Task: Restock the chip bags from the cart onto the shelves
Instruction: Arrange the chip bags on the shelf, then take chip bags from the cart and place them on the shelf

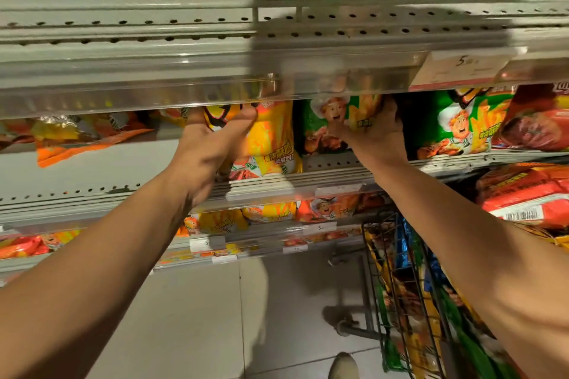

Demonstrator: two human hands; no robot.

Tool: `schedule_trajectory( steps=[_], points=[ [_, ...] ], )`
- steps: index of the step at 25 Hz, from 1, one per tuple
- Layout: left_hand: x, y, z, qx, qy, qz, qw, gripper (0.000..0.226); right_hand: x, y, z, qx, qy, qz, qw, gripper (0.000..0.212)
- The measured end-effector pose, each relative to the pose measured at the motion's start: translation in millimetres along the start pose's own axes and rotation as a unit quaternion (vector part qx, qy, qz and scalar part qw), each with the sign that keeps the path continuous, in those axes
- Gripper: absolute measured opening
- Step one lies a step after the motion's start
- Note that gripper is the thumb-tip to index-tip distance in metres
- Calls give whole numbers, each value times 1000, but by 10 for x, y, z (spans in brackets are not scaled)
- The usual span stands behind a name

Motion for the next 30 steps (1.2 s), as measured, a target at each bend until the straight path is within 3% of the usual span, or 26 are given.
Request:
schedule_trajectory(
  steps=[2, 6, 12, 15, 17, 19, 21, 24, 30],
  points=[
    [21, -27, 31, 11, -59, -81, 995, 38, -18, 22, 6, -1, 10, 22, 1000, 113],
    [-20, -5, -4, 42, -21, -139, 989, 31, 9, 5, -28, 2, 18, 40, 999, 106],
    [3, 2, 35, 51, -17, -126, 991, 49, 15, -22, 16, 3, 20, 44, 999, 104],
    [-167, 36, 302, 60, 58, -181, 980, 61, -232, -99, 255, -27, 40, 13, 999, 103],
    [-205, 78, 653, 51, 89, -257, 961, 86, -438, -136, 583, -54, 15, 30, 998, 95],
    [-10, 126, 1042, 53, 51, -303, 950, 95, -632, -77, 975, -66, -44, 64, 995, 88],
    [394, 207, 1378, 53, -30, -327, 943, 82, -977, 10, 1345, -75, -60, 70, 993, 80],
    [1210, 351, 1744, 62, -147, -347, 924, 65, -1698, 274, 1756, -56, -29, 47, 997, 68],
    [2695, 482, 1987, 65, -268, -364, 890, 52, -2906, 1349, 2161, 4, 10, 31, 999, 52]
  ],
)
Point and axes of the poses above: each hand's wrist, its own z-axis away from the middle knuckle, its own x-axis out of the palm, y = z × x, the point moved 9 cm from there along -z, towards the middle knuckle, and after that the axes turned 10 degrees about z, right-handed, at the moved point
